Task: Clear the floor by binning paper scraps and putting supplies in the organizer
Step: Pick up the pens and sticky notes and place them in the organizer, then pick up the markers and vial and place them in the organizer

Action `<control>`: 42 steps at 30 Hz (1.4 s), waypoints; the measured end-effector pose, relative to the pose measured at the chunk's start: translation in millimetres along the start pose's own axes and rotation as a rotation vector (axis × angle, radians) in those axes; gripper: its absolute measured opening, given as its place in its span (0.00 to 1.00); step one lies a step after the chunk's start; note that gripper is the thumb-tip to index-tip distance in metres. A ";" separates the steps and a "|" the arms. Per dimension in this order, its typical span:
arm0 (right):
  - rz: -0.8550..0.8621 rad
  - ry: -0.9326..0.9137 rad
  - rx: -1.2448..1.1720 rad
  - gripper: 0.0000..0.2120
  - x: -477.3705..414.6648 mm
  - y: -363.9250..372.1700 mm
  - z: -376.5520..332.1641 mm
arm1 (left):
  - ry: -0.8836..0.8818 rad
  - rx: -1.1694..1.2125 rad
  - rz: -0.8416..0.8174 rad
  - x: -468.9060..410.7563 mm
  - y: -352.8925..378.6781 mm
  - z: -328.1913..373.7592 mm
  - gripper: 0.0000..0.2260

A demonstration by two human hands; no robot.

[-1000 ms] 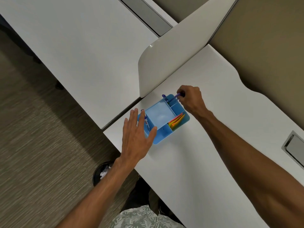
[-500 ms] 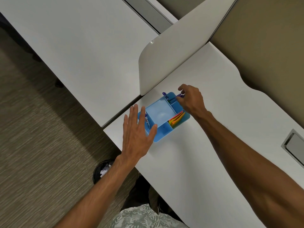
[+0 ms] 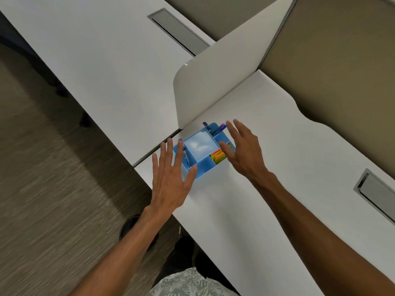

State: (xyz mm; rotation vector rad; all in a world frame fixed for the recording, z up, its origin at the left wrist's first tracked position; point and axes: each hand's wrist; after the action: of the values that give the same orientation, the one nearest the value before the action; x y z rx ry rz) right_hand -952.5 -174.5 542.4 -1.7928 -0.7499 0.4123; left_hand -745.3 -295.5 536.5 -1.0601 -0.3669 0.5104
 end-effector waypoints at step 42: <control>-0.640 -1.010 -0.002 0.34 454.5 136.7 -268.9 | -1.129 0.032 0.507 619.5 -5.8 -68.9 0.37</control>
State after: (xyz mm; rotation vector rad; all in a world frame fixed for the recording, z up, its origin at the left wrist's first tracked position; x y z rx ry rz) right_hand -413.4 -91.2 544.3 -1.1573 -1.9375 0.8757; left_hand -196.4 -0.1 537.4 -0.7348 -1.0775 1.5665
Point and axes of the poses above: each hand's wrist, its own x-axis away from the middle knuckle, its own y-axis out of the palm, z = x × y, and after that the axes turned 4 degrees about y, right-handed
